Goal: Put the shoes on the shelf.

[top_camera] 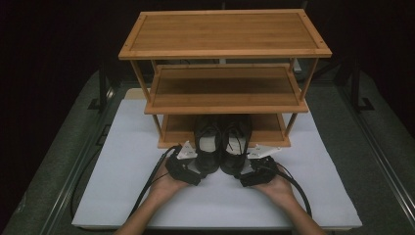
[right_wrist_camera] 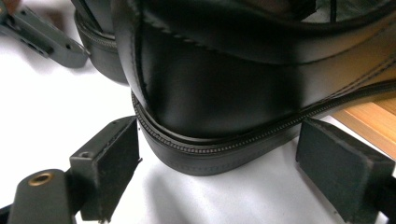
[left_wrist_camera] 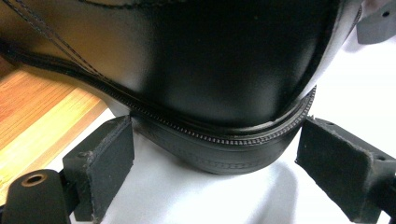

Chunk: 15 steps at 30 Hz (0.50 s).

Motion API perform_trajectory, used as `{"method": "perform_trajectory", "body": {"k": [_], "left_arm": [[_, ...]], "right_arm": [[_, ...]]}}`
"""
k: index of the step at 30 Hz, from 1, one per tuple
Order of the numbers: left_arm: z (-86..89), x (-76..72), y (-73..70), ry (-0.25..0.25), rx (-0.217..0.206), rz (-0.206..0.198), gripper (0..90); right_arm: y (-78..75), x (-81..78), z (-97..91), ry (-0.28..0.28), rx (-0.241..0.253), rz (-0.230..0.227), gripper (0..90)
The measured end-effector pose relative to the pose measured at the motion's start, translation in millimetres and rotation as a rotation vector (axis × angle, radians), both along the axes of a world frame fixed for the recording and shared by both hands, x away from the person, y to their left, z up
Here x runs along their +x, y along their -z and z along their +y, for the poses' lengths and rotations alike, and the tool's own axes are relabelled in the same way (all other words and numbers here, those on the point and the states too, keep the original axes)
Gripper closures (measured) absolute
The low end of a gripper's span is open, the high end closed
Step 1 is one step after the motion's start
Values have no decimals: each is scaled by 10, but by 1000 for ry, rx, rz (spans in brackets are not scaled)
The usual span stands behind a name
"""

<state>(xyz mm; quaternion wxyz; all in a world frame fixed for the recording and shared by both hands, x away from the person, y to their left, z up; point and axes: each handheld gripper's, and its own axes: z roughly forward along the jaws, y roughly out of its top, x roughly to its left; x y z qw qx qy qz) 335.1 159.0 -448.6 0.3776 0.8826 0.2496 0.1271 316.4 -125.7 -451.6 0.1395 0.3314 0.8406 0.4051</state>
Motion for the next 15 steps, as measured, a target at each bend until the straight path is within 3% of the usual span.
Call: {"method": "perform_trajectory", "body": {"k": [3,4,10,15], "left_arm": [[3,4,3,0,-6,3,109],[3,6,3,-1,-8,4,110],[-1,24,-3,-5,-13,4,110],[-9,75,-36,-4,-23,-6,110]], "right_arm": [[54,-8,37,9,-34,33,121],[66,-8,65,13,-73,27,123],[43,11,41,18,-35,-3,133],[18,42,8,11,-10,2,133]]}}
